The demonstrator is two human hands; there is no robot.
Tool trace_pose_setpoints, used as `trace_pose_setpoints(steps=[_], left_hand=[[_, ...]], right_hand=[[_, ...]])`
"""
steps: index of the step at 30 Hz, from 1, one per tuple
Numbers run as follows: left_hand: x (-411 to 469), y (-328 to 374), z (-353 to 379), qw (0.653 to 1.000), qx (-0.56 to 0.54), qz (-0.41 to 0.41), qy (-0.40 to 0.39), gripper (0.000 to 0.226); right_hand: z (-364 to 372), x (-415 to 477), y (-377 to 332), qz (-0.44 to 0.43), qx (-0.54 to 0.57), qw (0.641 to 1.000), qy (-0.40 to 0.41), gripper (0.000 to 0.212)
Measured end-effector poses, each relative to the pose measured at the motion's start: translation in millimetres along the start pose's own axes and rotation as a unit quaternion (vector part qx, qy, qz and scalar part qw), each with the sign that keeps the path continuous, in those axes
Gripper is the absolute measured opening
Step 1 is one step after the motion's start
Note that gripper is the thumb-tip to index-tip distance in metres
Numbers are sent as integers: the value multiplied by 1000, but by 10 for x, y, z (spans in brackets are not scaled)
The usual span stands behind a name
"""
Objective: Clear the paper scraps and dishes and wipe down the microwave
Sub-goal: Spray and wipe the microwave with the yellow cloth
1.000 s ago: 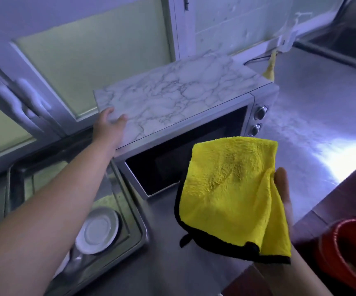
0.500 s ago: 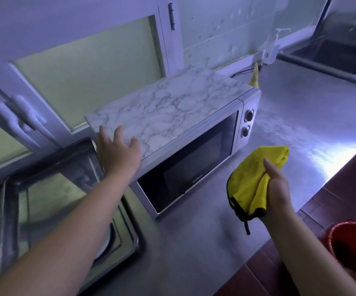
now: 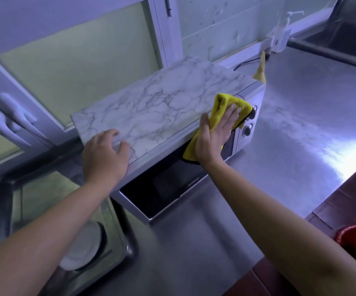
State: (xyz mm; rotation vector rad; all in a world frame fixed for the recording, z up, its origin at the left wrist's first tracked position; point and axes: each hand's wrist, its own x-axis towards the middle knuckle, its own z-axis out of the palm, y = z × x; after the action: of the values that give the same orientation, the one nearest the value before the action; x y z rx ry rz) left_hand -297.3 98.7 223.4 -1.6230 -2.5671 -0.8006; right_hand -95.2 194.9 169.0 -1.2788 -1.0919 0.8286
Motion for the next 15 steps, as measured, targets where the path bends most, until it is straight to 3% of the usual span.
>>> trace_pose_setpoints(steps=[6, 8, 12, 15], left_hand=[[12, -50, 38, 1000, -2, 1, 2, 35], [16, -55, 42, 1000, -8, 0, 2, 35], [13, -58, 43, 1000, -4, 2, 3, 35], [20, -61, 43, 1000, -9, -10, -7, 37]], right_hand=[[39, 92, 302, -64, 34, 994, 77, 84], [77, 120, 319, -46, 58, 992, 100, 85], [89, 190, 374, 147, 176, 964, 132, 96], [126, 189, 415, 261, 194, 938, 117, 97]])
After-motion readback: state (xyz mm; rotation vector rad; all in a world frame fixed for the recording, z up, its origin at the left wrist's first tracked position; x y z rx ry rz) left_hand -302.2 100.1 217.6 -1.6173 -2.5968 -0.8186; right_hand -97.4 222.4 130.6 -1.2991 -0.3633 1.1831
